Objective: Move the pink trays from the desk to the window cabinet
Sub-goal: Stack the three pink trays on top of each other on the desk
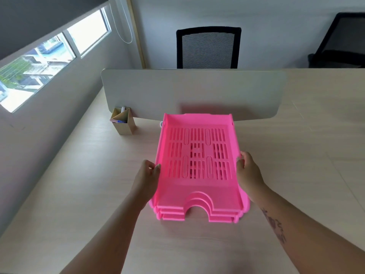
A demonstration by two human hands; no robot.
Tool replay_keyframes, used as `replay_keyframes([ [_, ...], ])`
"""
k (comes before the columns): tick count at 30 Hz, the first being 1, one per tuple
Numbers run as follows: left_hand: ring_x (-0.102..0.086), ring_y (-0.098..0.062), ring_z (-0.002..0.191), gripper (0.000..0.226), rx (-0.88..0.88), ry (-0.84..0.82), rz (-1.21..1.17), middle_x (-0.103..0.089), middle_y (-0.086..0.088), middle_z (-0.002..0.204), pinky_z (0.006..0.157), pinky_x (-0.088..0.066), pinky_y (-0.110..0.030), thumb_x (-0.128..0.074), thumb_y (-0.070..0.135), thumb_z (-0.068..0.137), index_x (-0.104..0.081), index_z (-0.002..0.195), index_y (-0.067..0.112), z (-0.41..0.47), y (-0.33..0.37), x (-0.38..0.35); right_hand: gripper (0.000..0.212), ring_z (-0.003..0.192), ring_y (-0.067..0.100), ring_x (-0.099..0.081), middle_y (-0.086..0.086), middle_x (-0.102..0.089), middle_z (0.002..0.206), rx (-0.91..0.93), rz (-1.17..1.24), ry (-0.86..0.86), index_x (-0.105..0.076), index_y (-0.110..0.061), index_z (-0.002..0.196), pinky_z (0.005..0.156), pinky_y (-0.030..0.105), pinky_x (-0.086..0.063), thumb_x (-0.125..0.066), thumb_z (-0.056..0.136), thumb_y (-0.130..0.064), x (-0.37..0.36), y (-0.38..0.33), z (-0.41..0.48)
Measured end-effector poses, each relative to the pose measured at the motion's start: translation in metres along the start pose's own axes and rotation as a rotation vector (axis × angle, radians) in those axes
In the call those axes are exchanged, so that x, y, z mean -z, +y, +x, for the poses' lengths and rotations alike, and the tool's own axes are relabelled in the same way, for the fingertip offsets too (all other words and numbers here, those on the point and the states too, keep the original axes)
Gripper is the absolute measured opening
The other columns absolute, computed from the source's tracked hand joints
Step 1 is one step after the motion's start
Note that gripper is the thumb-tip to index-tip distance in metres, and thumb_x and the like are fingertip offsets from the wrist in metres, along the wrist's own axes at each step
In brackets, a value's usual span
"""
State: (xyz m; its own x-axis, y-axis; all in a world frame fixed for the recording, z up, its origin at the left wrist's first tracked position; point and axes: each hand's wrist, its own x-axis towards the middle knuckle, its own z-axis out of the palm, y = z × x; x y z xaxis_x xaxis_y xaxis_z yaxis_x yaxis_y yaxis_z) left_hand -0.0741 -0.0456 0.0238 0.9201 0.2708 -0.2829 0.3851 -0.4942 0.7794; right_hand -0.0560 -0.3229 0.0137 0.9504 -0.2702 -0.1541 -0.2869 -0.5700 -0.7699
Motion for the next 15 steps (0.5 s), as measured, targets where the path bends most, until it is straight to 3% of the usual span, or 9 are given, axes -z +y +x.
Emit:
replay_keyframes([
  [5,-0.072,-0.017,0.085,0.033,0.012,-0.214,-0.36,-0.069,-0.004,0.109,0.059,-0.06,-0.027,-0.059,0.033,0.096,-0.049,0.123,0.017,-0.021,-0.017,0.01,0.042,0.072,0.014,-0.06,0.004,-0.064,0.096,-0.092,0.154,-0.078,-0.048,-0.014,0.14,0.058,0.026,-0.048,-0.042,0.103,-0.033,0.004,-0.001,-0.02],
  [9,-0.071,-0.008,0.1,0.057,-0.08,-0.272,-0.337,-0.074,0.003,0.112,0.074,-0.059,-0.021,-0.066,0.054,0.079,-0.054,0.13,0.031,-0.047,-0.073,-0.002,0.034,0.085,0.026,-0.068,0.009,-0.07,0.1,-0.223,0.362,-0.049,-0.057,-0.019,0.131,0.065,0.032,-0.055,-0.054,0.099,-0.031,-0.004,0.021,-0.065],
  [11,-0.067,0.002,0.102,0.067,-0.083,-0.267,-0.36,-0.072,0.005,0.114,0.079,-0.055,-0.019,-0.059,0.067,0.073,-0.052,0.13,0.032,-0.053,-0.089,-0.011,0.031,0.082,0.021,-0.069,0.007,-0.07,0.092,-0.26,0.408,-0.014,-0.061,-0.016,0.126,0.057,0.024,-0.056,-0.057,0.098,-0.028,-0.011,0.036,-0.088],
  [13,-0.067,-0.003,0.106,0.082,-0.057,-0.268,-0.405,-0.071,0.001,0.117,0.088,-0.053,-0.026,-0.055,0.078,0.071,-0.052,0.134,0.026,-0.051,-0.098,-0.019,0.028,0.076,0.012,-0.066,0.002,-0.069,0.085,-0.291,0.429,-0.004,-0.061,-0.016,0.12,0.051,0.01,-0.05,-0.056,0.098,-0.032,-0.02,0.047,-0.103],
  [15,-0.068,-0.009,0.106,0.095,-0.023,-0.277,-0.434,-0.071,-0.005,0.118,0.087,-0.052,-0.027,-0.054,0.082,0.068,-0.05,0.139,0.02,-0.045,-0.103,-0.027,0.035,0.082,0.007,-0.065,0.003,-0.071,0.093,-0.336,0.488,-0.013,-0.058,-0.021,0.122,0.057,0.014,-0.049,-0.055,0.096,-0.044,-0.03,0.052,-0.106],
])
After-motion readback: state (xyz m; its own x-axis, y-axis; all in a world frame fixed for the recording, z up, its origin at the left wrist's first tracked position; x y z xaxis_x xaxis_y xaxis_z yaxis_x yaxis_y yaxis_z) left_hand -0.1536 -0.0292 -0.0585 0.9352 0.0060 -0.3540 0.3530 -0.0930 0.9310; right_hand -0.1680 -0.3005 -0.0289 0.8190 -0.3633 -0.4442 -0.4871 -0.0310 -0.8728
